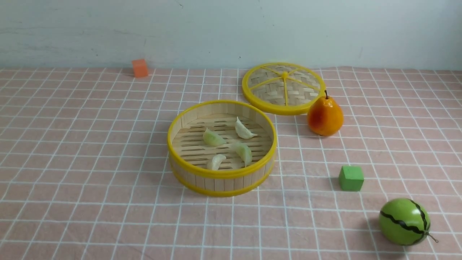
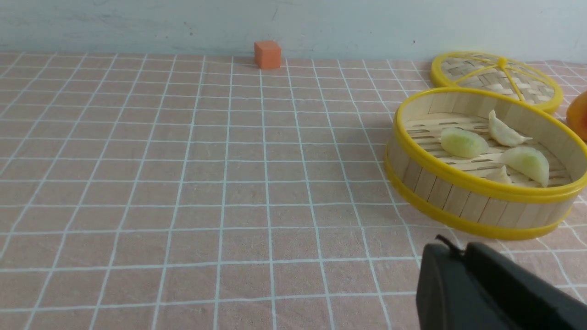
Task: Put the dumplings into the steamer on the table with the pink tablecloth.
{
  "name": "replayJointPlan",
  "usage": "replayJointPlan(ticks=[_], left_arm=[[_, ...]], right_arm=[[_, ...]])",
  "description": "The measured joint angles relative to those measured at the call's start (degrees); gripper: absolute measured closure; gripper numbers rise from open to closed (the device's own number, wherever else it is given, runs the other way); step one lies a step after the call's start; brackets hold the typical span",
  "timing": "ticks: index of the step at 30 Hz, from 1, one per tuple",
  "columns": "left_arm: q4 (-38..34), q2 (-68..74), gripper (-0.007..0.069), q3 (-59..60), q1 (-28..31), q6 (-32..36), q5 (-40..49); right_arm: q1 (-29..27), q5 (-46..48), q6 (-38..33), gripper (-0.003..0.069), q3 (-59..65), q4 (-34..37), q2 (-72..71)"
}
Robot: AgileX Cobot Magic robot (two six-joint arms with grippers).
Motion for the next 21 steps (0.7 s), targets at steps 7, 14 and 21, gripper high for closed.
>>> replayJointPlan(ticks=[7,14,21], left_arm=[[0.0,0.0,0.0568,0.0,0.0,0.0,0.0],[0.0,0.0,0.0567,0.0,0.0,0.0,0.0],[0.0,0.0,0.0565,0.0,0.0,0.0,0.1]], right_arm=[[-10.2,-10.7,0.0,0.0636,8.2,2.3,0.0],[-18.7,-2.8,-1.1,0.0636,8.3,8.9,0.0],[-20.7,5.1,-3.7,0.0634,7.9,8.9,0.0]])
